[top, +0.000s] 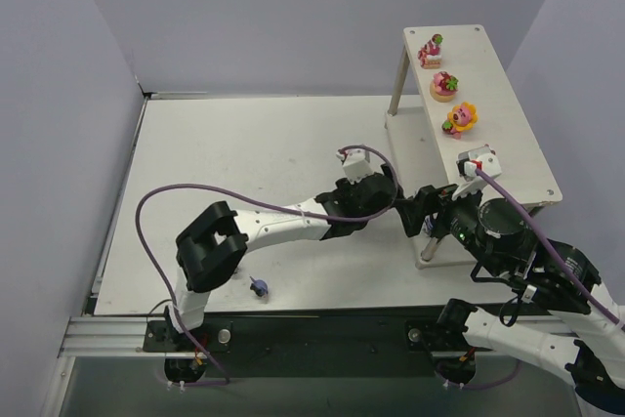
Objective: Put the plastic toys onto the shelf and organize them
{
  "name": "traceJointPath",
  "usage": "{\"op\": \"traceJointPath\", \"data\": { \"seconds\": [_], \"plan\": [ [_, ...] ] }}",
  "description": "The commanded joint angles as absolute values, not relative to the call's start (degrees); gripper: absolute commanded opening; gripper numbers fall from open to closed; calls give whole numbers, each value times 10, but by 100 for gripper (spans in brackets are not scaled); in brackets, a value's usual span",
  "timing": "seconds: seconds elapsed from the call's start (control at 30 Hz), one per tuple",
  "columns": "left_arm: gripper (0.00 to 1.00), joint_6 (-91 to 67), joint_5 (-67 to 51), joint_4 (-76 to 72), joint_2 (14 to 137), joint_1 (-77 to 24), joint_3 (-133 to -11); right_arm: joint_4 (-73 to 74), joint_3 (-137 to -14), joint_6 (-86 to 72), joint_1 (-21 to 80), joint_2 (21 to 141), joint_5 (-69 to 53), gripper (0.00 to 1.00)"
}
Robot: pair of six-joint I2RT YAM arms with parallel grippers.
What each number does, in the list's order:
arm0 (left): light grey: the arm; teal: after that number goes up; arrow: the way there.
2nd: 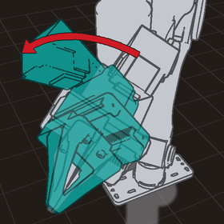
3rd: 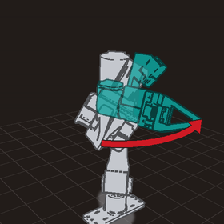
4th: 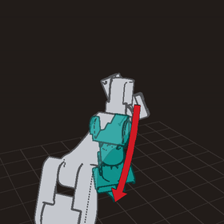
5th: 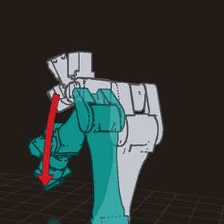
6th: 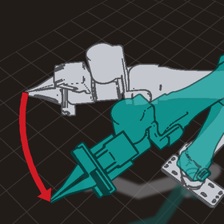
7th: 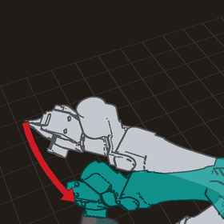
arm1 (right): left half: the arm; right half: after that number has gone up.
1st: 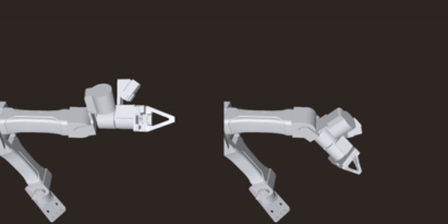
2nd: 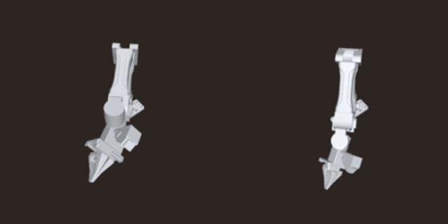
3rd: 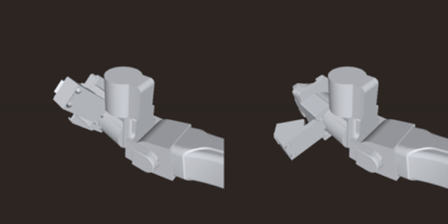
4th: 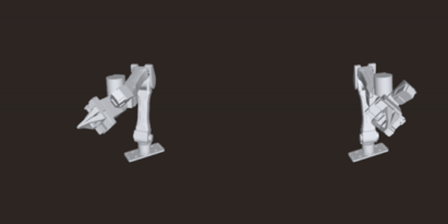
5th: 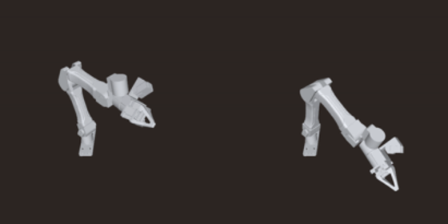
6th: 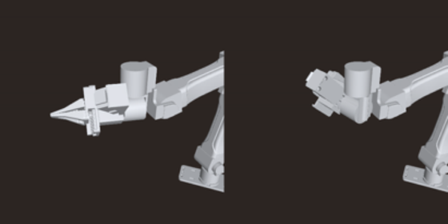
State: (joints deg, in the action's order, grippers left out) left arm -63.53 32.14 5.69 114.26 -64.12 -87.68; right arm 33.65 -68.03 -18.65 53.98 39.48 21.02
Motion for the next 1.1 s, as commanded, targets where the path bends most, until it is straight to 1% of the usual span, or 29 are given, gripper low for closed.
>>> {"op": "traceJointPath", "data": {
  "seconds": [0.0, 0.03, 0.07, 0.1, 0.17, 0.2, 0.27, 0.4, 0.5, 0.53, 0.63, 0.67, 0.73, 0.87, 0.9, 1.0, 1.07],
  "plan": [
    [97, -604, 374, 36, 1037, -608, -742, 326, -686, -185, 538, 395, 228, 83],
    [97, -603, 378, 33, 1019, -600, -715, 325, -679, -184, 538, 394, 227, 95],
    [97, -601, 378, 20, 998, -593, -681, 316, -676, -180, 539, 389, 225, 99],
    [97, -587, 377, 9, 954, -576, -622, 313, -672, -178, 538, 388, 226, 100],
    [97, -582, 376, -13, 907, -561, -564, 304, -666, -172, 539, 388, 218, 100],
    [97, -567, 378, -17, 862, -549, -516, 302, -666, -171, 539, 390, 214, 100],
    [97, -553, 401, -1, 795, -544, -486, 301, -669, -168, 540, 396, 207, 100],
    [97, -527, 434, 80, 704, -542, -456, 293, -666, -170, 539, 407, 207, 98],
    [95, -551, 454, 187, 646, -544, -459, 292, -667, -171, 539, 413, 202, 96],
    [95, -563, 455, 247, 631, -544, -456, 293, -666, -171, 538, 413, 202, 96],
    [91, -616, 440, 332, 571, -546, -446, 291, -664, -170, 538, 408, 206, 95],
    [90, -645, 432, 393, 540, -548, -438, 290, -664, -170, 538, 408, 208, 96],
    [87, -673, 390, 457, 507, -554, -431, 287, -658, -169, 537, 403, 210, 95],
    [80, -722, 326, 513, 418, -569, -410, 283, -649, -170, 536, 397, 211, 95],
    [75, -730, 310, 525, 407, -571, -410, 283, -646, -170, 536, 396, 215, 95],
    [71, -763, 283, 599, 393, -580, -424, 281, -642, -171, 536, 387, 220, 95],
    [70, -786, 273, 621, 397, -591, -431, 280, -640, -170, 536, 383, 221, 95]
  ]
}}
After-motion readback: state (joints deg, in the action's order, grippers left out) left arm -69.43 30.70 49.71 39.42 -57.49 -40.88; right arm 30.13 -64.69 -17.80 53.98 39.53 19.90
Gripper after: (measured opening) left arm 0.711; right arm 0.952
